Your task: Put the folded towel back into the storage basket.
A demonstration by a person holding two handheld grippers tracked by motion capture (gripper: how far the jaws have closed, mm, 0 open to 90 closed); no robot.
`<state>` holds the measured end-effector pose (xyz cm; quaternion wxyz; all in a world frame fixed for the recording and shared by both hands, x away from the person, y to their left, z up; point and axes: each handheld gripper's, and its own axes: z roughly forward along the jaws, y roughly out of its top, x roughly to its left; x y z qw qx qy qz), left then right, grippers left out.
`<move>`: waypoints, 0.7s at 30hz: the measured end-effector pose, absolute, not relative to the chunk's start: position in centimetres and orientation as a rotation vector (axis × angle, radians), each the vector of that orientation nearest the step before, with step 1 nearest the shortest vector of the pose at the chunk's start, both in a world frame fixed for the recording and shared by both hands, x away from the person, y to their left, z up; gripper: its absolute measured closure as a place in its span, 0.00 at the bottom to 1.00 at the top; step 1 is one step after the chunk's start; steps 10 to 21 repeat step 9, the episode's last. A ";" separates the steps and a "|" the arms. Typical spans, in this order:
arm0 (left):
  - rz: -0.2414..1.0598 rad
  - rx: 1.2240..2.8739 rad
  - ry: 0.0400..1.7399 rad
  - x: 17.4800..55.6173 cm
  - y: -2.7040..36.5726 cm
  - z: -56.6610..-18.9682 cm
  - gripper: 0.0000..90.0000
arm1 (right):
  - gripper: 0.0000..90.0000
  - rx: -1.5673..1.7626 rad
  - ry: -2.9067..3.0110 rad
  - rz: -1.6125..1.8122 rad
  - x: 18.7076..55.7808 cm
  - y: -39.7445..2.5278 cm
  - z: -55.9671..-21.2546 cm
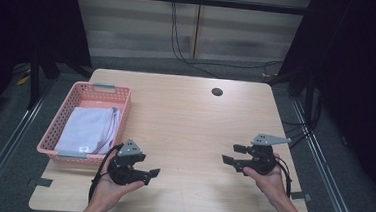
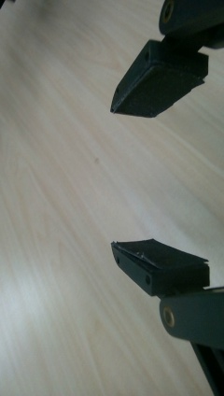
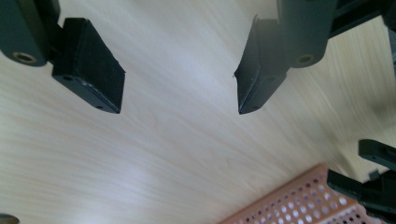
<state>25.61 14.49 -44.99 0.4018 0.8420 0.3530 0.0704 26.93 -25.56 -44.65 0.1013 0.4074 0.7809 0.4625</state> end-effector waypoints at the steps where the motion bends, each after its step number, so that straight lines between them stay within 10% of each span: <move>1: 0.178 2.116 0.896 25.3 14.6 -45.2 0.30 | 0.34 1.213 2.305 1.362 26.5 -25.9 -44.8; 21: 0.155 2.113 0.968 25.2 16.0 -47.3 0.30 | 0.31 1.296 2.268 1.311 24.1 -28.5 -46.4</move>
